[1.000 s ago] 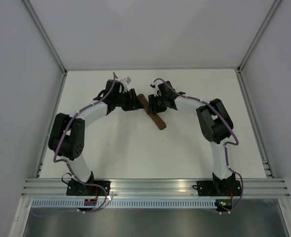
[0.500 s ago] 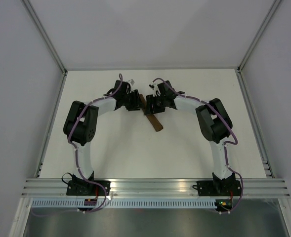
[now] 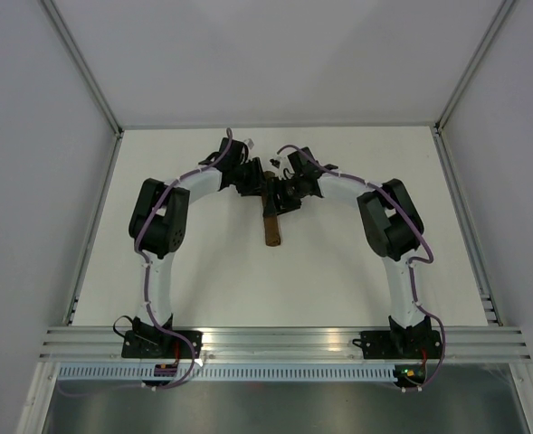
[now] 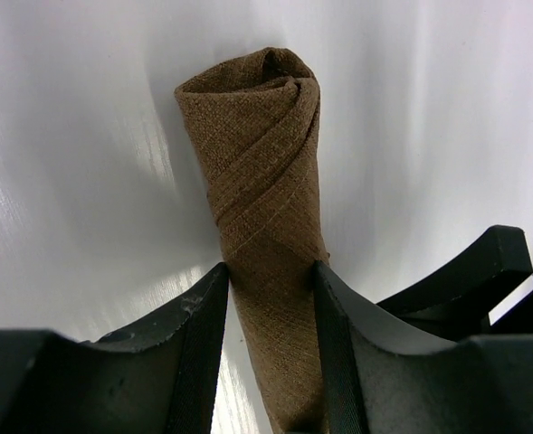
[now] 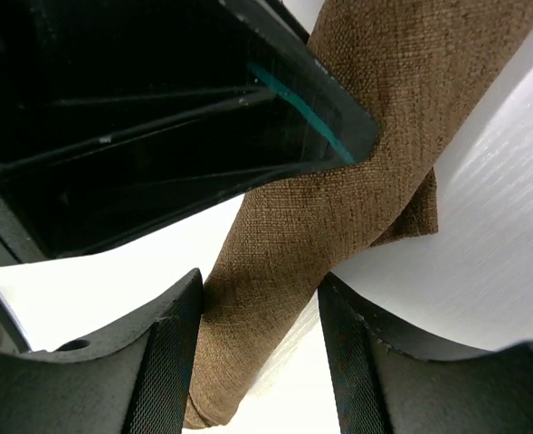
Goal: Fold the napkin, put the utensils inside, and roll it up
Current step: Roll the napkin at the center of the board.
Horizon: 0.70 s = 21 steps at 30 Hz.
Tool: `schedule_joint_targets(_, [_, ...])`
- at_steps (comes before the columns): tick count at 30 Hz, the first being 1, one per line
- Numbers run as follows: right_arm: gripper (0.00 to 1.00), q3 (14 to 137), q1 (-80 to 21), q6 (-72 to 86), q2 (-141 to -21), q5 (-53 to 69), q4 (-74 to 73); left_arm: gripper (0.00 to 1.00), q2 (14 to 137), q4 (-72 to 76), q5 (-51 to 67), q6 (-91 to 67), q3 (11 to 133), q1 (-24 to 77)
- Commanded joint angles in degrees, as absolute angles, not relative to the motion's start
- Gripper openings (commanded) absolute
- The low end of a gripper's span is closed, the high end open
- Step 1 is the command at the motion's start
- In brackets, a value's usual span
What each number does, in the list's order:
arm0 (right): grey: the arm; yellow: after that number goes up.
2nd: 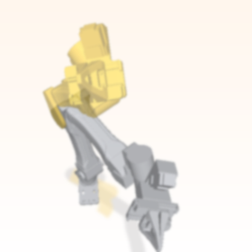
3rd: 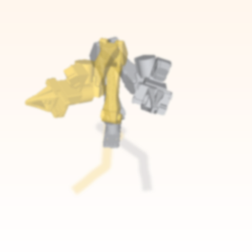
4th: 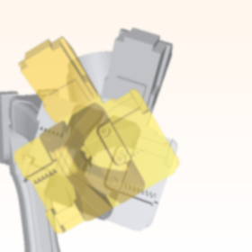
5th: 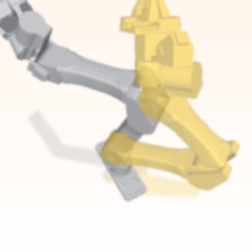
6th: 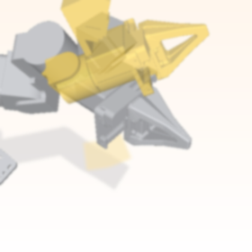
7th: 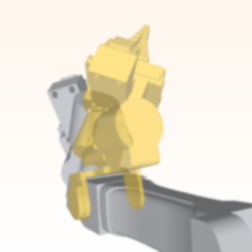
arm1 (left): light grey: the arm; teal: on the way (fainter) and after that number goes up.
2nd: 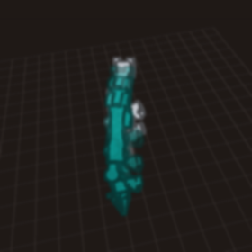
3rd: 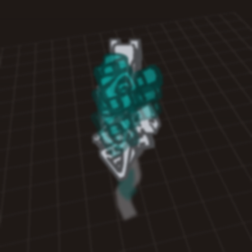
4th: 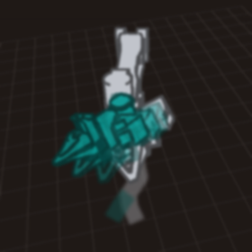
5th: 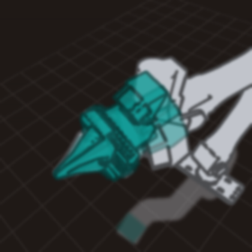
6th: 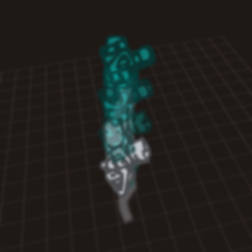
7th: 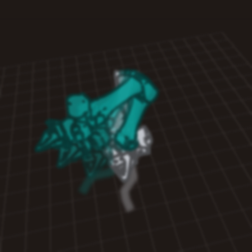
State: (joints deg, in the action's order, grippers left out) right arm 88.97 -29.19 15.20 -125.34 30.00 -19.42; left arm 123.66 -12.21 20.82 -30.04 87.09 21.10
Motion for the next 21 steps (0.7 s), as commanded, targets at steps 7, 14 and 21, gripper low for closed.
schedule_joint_targets(7, [0.61, 88.95, -26.63, 13.1, -127.27, 31.02, -30.85, 0.47, 125.33, -16.52, 18.72, -26.81, 91.23, 22.5])
schedule_joint_targets(14, [0.62, 89.47, -26.19, 11.43, -125.95, 36.47, -31.55, 0.49, 124.63, -17.4, 19.33, -25.23, 92.55, 22.5])
schedule_joint_targets(21, [0.63, 92.98, -26.1, 11.07, -125.25, 41.05, -32.69, 0.5, 125.6, -19.86, 21.27, -23.64, 96.06, 22.5])
